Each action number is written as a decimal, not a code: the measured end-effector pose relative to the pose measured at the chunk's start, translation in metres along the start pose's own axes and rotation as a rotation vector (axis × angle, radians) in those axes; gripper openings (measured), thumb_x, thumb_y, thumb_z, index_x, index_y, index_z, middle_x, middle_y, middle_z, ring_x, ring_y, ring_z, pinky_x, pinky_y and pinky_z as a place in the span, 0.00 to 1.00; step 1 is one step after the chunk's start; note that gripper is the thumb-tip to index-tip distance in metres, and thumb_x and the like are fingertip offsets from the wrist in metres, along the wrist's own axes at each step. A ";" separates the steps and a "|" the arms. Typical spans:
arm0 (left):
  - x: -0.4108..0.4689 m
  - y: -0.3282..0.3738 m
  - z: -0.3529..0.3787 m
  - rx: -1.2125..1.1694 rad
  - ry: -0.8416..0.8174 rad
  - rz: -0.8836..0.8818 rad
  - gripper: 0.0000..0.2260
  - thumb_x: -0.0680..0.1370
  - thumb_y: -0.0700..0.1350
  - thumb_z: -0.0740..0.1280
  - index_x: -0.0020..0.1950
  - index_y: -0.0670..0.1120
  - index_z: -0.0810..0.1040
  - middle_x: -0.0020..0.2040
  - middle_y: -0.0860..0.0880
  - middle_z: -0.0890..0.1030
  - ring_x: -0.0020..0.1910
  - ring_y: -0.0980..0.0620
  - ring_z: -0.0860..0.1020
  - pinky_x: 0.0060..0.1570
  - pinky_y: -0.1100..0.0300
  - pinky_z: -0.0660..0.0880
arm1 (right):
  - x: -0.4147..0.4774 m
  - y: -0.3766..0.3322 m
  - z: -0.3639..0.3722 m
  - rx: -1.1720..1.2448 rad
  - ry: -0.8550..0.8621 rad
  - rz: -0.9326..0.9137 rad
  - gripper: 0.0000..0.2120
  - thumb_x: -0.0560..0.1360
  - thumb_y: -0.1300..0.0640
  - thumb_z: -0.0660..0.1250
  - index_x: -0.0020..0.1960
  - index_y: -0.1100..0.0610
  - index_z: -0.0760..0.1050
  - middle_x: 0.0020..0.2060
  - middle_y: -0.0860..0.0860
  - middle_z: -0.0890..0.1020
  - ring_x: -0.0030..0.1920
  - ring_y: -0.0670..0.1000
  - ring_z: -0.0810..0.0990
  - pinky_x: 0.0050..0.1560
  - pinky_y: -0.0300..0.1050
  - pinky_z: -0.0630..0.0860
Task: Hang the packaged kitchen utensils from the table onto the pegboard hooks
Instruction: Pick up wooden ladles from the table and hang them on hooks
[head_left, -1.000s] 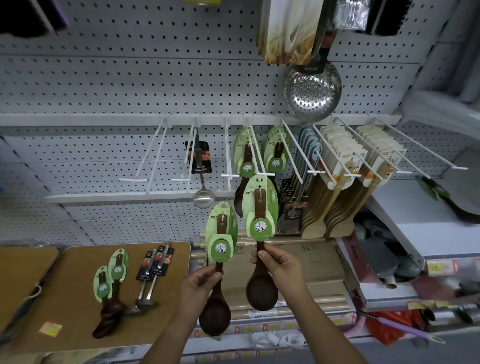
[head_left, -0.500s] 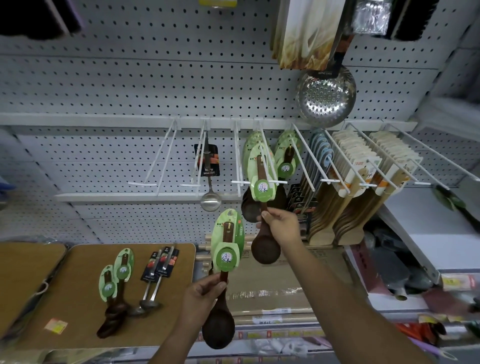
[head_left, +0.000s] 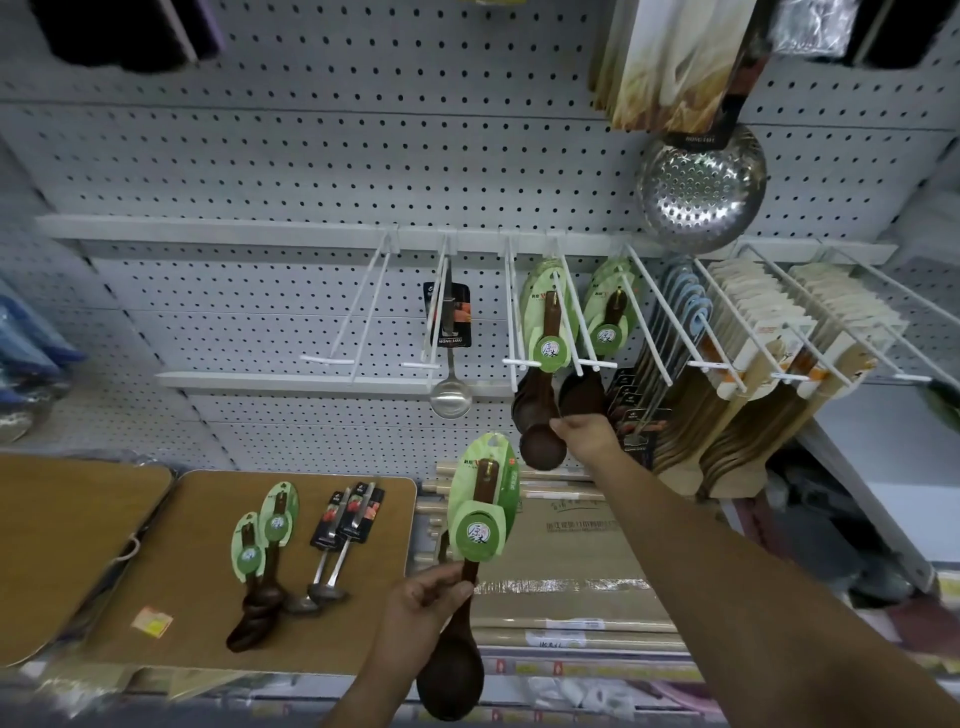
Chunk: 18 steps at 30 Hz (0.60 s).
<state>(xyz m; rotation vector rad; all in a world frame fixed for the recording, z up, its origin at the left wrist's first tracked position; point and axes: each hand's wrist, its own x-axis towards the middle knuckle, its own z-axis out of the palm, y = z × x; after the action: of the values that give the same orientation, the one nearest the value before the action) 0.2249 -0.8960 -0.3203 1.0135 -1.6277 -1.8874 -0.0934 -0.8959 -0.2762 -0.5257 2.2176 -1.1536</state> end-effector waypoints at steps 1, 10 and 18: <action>-0.001 0.001 0.001 0.003 -0.005 0.009 0.15 0.75 0.32 0.71 0.47 0.52 0.87 0.46 0.46 0.87 0.46 0.53 0.83 0.51 0.58 0.79 | -0.009 0.005 0.000 -0.024 -0.010 -0.008 0.18 0.79 0.55 0.69 0.63 0.66 0.79 0.61 0.61 0.82 0.63 0.61 0.78 0.66 0.53 0.73; 0.003 0.005 0.023 -0.003 -0.019 0.006 0.10 0.74 0.32 0.72 0.52 0.43 0.86 0.47 0.43 0.86 0.47 0.48 0.83 0.54 0.51 0.78 | -0.108 -0.004 -0.004 0.539 -0.140 -0.027 0.13 0.82 0.56 0.64 0.58 0.64 0.81 0.51 0.58 0.86 0.51 0.58 0.86 0.55 0.56 0.82; -0.004 0.017 0.056 -0.064 -0.068 -0.004 0.09 0.73 0.30 0.71 0.50 0.40 0.84 0.44 0.43 0.87 0.43 0.52 0.84 0.45 0.61 0.81 | -0.158 -0.013 -0.029 0.536 -0.102 -0.160 0.11 0.74 0.66 0.73 0.55 0.62 0.81 0.44 0.58 0.87 0.42 0.52 0.85 0.42 0.47 0.84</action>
<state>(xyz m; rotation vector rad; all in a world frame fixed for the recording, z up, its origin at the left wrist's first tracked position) 0.1825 -0.8602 -0.3011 0.9363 -1.5936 -1.9831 0.0080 -0.7948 -0.2033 -0.5209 1.7024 -1.6876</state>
